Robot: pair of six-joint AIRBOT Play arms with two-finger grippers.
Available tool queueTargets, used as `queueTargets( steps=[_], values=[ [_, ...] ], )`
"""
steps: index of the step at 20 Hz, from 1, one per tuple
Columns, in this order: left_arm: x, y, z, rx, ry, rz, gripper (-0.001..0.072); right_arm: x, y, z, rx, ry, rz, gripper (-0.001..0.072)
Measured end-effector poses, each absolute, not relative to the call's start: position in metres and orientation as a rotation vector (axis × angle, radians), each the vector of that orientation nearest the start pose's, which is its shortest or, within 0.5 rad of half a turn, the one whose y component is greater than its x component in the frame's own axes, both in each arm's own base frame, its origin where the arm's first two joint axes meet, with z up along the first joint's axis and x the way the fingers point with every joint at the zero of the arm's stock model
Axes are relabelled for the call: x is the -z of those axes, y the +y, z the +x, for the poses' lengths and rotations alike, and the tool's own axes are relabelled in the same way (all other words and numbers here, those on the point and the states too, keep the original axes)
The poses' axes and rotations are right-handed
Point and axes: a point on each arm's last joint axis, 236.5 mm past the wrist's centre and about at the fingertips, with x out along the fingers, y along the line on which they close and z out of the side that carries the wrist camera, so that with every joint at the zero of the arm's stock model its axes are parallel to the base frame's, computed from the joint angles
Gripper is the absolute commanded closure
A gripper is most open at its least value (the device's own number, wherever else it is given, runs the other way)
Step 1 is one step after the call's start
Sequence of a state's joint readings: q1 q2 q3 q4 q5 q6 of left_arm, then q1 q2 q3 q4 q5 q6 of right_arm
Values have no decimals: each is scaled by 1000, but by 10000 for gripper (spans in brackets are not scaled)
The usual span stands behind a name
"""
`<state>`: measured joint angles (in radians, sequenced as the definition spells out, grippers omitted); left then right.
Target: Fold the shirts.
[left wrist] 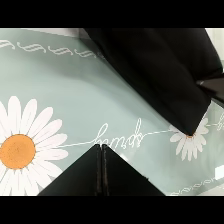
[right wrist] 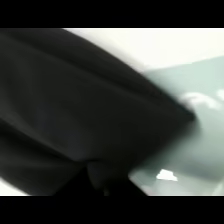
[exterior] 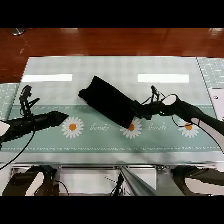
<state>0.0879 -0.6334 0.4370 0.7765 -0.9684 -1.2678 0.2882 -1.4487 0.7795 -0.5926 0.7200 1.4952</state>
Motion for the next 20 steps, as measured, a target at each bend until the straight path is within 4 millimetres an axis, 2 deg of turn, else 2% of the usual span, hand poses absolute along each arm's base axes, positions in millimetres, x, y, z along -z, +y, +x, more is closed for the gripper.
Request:
queueTargets(
  steps=[1,3,6,8,10,12,15,17,20],
  values=[
    [-13,-117,259,392,996,-550,682,90,243,337,-357,1390,797,680],
    [-13,-117,259,392,996,-551,682,62,260,352,-492,1359,767,680],
    [-13,-117,259,392,997,-551,682,-2,276,380,-667,1281,654,680],
    [-13,-117,259,392,997,-551,682,-53,276,400,-734,1213,553,680],
    [-13,-117,259,392,997,-551,682,-103,262,421,-736,1135,456,680],
    [-13,-117,259,392,997,-551,682,-148,235,436,-693,1074,385,680],
    [-13,-118,258,396,1003,-551,682,-197,174,446,-577,1018,349,680],
    [-12,-120,253,409,1022,-551,682,-218,122,444,-476,998,363,682],
    [-10,-124,246,428,1051,-551,682,-235,43,426,-320,999,406,682]
  ],
)
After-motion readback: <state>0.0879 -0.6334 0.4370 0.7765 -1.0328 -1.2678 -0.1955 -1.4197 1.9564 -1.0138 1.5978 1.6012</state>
